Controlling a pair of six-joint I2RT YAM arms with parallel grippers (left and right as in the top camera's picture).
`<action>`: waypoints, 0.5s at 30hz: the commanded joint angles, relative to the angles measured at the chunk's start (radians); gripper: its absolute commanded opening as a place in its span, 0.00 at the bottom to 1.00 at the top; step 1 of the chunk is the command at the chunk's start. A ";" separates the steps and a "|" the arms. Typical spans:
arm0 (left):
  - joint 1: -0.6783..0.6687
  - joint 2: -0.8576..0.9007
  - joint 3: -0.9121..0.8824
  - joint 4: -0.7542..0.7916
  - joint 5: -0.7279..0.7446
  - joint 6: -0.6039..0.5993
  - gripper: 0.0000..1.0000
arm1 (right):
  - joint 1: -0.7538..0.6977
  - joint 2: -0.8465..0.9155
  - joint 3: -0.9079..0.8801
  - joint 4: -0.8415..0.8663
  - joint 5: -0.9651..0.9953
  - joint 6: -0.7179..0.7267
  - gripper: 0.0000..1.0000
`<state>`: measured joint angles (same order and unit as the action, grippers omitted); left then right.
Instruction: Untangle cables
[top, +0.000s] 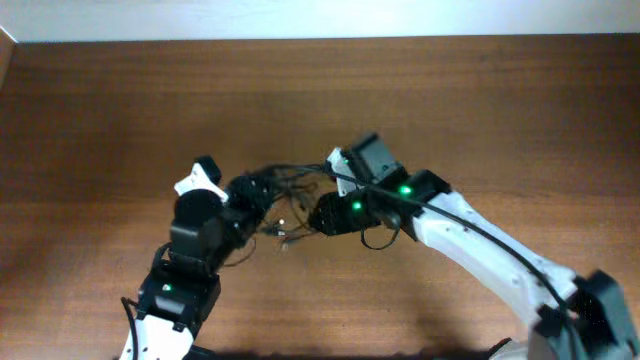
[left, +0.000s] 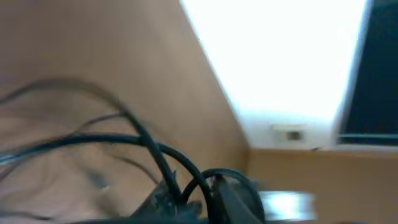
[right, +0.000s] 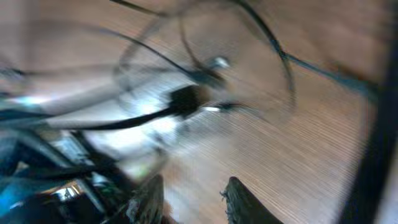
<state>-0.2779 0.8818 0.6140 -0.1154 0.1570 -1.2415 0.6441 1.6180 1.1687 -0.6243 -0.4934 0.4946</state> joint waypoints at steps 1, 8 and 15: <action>0.061 -0.030 0.019 0.142 -0.032 -0.049 0.23 | -0.005 0.098 -0.006 -0.045 0.107 0.010 0.29; 0.343 -0.064 0.019 0.094 -0.076 -0.045 0.27 | -0.180 0.104 -0.006 -0.187 0.360 0.049 0.25; 0.279 0.032 0.019 -0.334 0.187 0.151 0.99 | -0.239 0.103 -0.006 -0.086 0.190 -0.094 0.47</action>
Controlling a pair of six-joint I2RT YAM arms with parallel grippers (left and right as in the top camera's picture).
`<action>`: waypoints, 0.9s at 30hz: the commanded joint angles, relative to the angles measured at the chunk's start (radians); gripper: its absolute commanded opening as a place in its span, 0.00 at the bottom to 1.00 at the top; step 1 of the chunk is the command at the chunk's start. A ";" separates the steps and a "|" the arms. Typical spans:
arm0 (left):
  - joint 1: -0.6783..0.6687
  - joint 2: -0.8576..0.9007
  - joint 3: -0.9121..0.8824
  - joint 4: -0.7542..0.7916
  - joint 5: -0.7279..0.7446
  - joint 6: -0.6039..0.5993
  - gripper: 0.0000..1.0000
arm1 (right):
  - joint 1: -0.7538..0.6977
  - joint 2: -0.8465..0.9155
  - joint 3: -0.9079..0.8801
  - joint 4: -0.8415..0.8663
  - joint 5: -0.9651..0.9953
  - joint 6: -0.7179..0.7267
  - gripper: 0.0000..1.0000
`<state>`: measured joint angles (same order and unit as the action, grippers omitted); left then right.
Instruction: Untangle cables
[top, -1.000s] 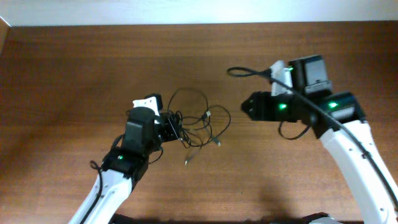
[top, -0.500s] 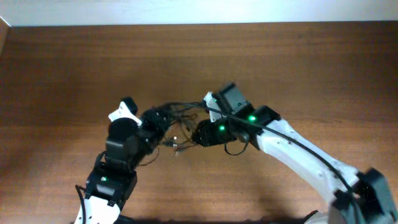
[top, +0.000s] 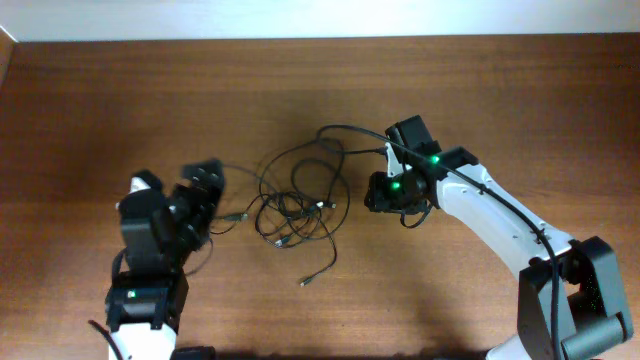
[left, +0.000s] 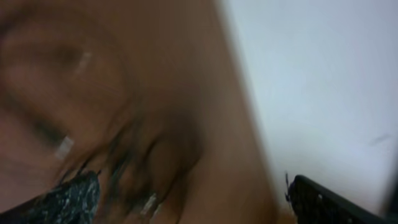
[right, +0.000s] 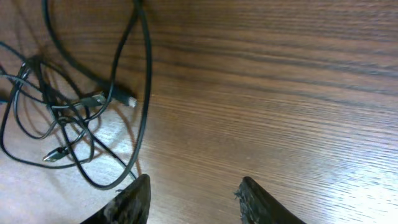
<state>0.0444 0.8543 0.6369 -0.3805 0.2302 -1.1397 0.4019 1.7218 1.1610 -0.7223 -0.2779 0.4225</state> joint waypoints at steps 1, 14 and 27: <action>-0.076 0.106 -0.004 -0.108 0.124 -0.046 0.99 | 0.003 0.000 0.002 0.012 -0.025 -0.022 0.47; -0.274 0.794 -0.003 0.723 -0.171 -0.169 0.68 | 0.003 0.000 0.002 0.005 0.027 -0.023 0.53; -0.209 0.639 0.012 0.510 -0.022 -0.017 0.65 | 0.003 0.002 0.002 0.017 0.027 -0.023 0.59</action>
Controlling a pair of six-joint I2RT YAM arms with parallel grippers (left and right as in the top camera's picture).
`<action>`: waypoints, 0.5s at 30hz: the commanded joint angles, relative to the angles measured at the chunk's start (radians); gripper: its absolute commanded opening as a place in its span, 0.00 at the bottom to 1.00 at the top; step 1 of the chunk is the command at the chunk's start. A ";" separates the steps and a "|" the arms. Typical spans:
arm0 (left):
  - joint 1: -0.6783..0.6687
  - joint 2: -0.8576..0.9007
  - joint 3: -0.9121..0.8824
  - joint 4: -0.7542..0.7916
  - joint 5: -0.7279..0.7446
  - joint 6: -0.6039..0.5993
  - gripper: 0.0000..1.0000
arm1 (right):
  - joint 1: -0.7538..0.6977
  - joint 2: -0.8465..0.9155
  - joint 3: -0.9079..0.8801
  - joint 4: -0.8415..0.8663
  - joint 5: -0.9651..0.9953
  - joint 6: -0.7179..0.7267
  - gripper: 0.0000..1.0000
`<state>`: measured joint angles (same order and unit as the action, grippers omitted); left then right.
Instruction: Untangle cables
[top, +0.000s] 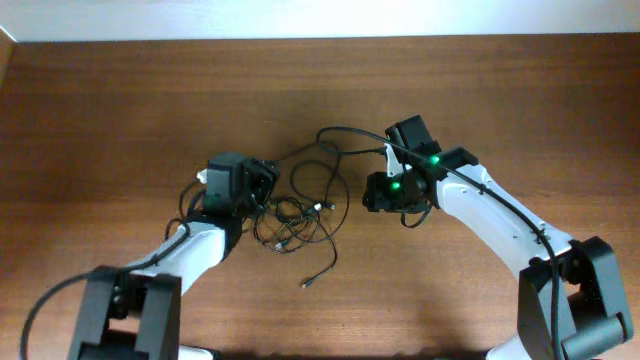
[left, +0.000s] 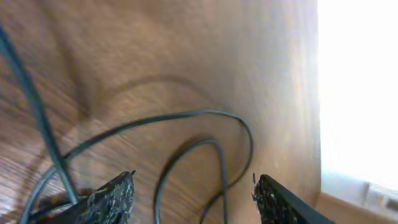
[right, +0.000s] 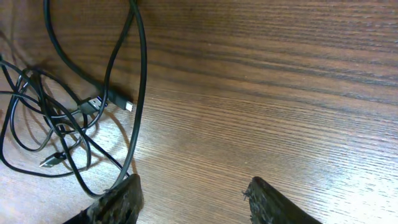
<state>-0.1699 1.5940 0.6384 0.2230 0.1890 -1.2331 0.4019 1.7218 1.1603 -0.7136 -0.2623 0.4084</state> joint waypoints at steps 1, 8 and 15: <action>0.005 -0.126 0.011 -0.167 0.011 0.076 0.65 | 0.003 0.002 0.003 0.011 0.012 -0.008 0.59; 0.000 -0.136 0.011 -0.219 -0.067 0.026 0.70 | 0.003 0.002 0.003 0.021 0.011 -0.008 0.59; 0.000 -0.134 0.011 -0.301 -0.146 -0.012 0.64 | 0.003 0.002 0.003 0.021 0.011 -0.008 0.59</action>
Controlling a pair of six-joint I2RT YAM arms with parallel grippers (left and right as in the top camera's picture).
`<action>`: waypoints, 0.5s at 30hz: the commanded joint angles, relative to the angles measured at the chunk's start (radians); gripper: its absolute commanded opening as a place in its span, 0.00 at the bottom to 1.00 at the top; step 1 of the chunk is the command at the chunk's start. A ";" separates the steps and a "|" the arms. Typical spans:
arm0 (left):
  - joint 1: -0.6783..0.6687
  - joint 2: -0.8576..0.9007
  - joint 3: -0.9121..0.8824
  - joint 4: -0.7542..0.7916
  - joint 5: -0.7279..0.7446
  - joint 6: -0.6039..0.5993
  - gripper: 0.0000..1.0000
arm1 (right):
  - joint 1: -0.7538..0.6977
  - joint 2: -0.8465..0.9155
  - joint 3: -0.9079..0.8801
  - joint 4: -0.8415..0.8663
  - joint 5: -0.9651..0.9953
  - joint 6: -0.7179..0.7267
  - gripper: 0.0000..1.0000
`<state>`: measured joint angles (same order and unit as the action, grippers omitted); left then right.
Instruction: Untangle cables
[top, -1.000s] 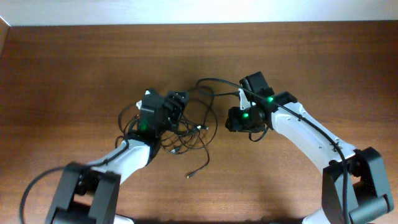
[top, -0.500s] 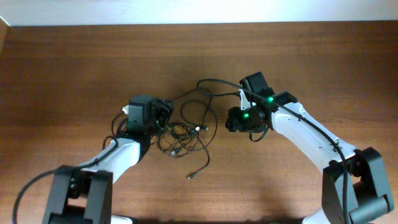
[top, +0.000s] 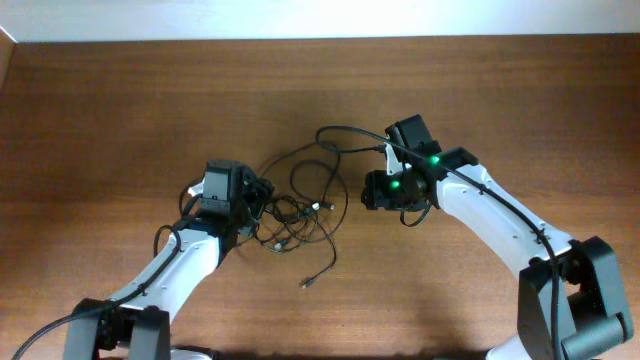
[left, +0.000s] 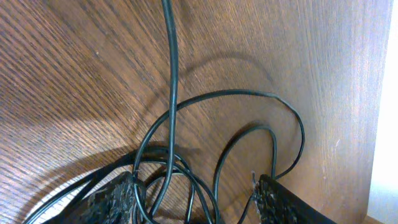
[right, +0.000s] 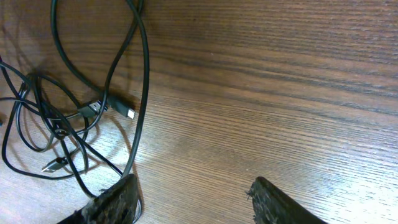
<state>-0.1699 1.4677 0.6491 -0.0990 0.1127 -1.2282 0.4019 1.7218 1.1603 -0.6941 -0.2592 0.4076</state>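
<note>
A tangle of thin black cables (top: 297, 208) lies mid-table, with a loose plug end (top: 312, 282) trailing toward the front. My left gripper (top: 256, 206) is at the tangle's left edge; in the left wrist view it (left: 196, 202) stands open with several cable strands (left: 171, 118) crossing between its fingers. My right gripper (top: 368, 192) is just right of the tangle. It (right: 193, 202) is open over bare wood, a cable loop (right: 140, 93) running past its left finger (right: 109, 199). A USB plug (right: 127, 114) lies in the bundle.
The brown wooden table (top: 520, 90) ends at a white wall strip (top: 320, 20) along the back. A single cable (top: 350, 135) arcs from the tangle up to the right arm's wrist.
My left gripper has come slightly nearer and lower onto the tangle's left edge, so more strands now lie between its open fingers. The right gripper has hardly moved.
First both grippers were close together at the bunched cables. Then they stood wide apart and open, the left far to the left, with the cables spread loose on the table. The left gripper later came back to the tangle's left edge and now straddles its strands.
</note>
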 joint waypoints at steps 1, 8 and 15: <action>0.000 -0.007 0.000 0.049 -0.084 -0.017 0.64 | 0.003 0.002 0.003 -0.002 0.008 -0.008 0.60; -0.068 0.153 0.000 0.153 -0.060 -0.063 0.53 | 0.003 0.002 0.003 -0.025 0.008 -0.008 0.59; -0.067 0.156 0.000 0.081 -0.238 -0.063 0.57 | 0.003 0.002 0.003 -0.032 0.008 -0.008 0.59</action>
<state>-0.2420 1.6081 0.6678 -0.0143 -0.0078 -1.2869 0.4019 1.7218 1.1603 -0.7261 -0.2592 0.4072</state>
